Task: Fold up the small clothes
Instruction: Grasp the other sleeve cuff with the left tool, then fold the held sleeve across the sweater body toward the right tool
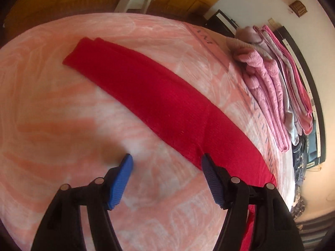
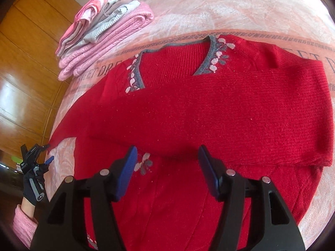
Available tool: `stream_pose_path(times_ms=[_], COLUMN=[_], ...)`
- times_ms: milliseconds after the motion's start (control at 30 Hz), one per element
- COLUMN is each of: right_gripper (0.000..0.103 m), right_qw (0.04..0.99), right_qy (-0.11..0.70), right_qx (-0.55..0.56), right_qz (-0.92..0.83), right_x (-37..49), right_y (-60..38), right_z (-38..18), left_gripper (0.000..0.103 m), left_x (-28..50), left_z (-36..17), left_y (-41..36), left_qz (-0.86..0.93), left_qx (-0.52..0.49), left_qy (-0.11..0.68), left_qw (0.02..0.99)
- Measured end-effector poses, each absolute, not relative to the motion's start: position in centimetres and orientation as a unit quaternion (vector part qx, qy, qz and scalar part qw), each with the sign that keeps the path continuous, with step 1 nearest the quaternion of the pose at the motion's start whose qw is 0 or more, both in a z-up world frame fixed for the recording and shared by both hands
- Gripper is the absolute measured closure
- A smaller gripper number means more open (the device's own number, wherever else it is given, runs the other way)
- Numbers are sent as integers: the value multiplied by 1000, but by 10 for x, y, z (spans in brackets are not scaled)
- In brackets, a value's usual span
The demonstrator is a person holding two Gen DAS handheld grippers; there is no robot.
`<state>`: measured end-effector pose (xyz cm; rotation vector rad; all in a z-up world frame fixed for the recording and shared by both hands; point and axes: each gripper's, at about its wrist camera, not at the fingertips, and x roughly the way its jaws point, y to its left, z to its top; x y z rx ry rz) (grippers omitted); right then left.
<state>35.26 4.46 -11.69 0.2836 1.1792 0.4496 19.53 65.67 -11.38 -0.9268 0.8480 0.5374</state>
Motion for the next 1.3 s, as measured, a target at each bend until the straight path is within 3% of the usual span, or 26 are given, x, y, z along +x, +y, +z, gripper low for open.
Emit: stream_pose_path(times_ms=[233,400,467,533,633,933,1300], right_gripper=[41,40,39,39,39,40,40], right_qw=[805,811,813,815,815,813,817], right_qy=[542,535,533,532,531,532,527], right_qx=[136,129,124,116,113,123,156], right_qz=[201,199,199,200,200,200,173], right_x=[364,368,368,368,366,359,348], right_y=[56,59,62,63,63,44,-21], right_z=[-125,-128,-129,-129,-129,-121,-116], left_gripper=[35,37,53,77,88,92,92], left_x=[199,209,211,212,210,238,311], left_z=[-125,-124,-123,-123,-120,-70,-59], left_y=[710,721,721,721,719,656,484], left_qz=[249,245,250,255,255,207,52], left_qx=[-463,-434,-417,-404,-398,-324,-272], left_qy=[320,293,289,289,283,253,288], left_qw=[788,816,825,829,835,888,917])
